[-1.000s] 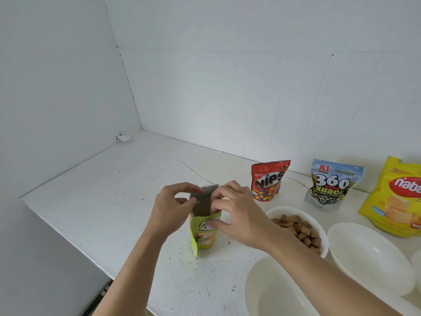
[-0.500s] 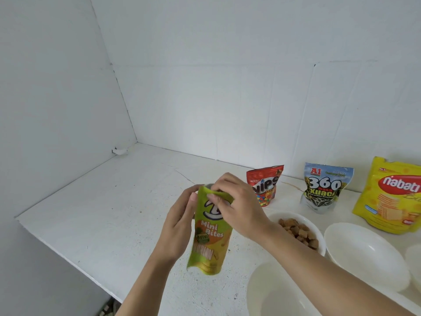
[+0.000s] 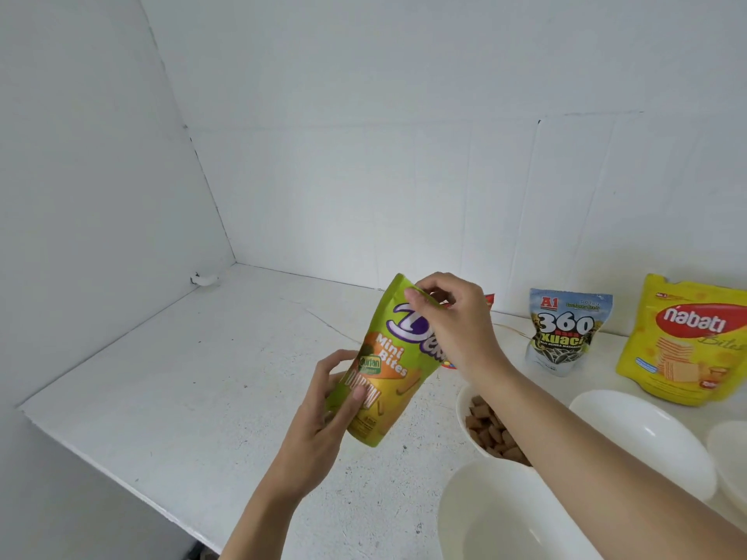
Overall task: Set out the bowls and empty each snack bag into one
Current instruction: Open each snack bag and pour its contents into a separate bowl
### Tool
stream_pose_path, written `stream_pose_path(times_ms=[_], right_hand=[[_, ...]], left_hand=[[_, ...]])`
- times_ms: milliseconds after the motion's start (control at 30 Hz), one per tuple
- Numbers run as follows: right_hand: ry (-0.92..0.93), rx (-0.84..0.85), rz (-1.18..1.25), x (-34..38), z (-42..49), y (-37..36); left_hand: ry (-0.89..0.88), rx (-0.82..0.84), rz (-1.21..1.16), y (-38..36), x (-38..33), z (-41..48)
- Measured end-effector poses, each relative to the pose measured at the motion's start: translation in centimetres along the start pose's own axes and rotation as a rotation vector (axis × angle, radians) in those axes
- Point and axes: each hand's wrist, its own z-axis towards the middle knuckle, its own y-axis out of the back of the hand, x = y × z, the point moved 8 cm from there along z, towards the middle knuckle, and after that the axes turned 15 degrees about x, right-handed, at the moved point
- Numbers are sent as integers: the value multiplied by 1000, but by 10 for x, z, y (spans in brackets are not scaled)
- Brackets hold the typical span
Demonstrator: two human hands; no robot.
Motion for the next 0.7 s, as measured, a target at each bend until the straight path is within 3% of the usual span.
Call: stream_pose_path(times_ms=[300, 700], right_hand=[[-132, -150, 106, -18, -13, 24], [-192, -260, 86, -30, -48, 78]], left_hand=[[4, 37, -3, -18, 8, 7], [64, -12, -329, -80, 12, 29]])
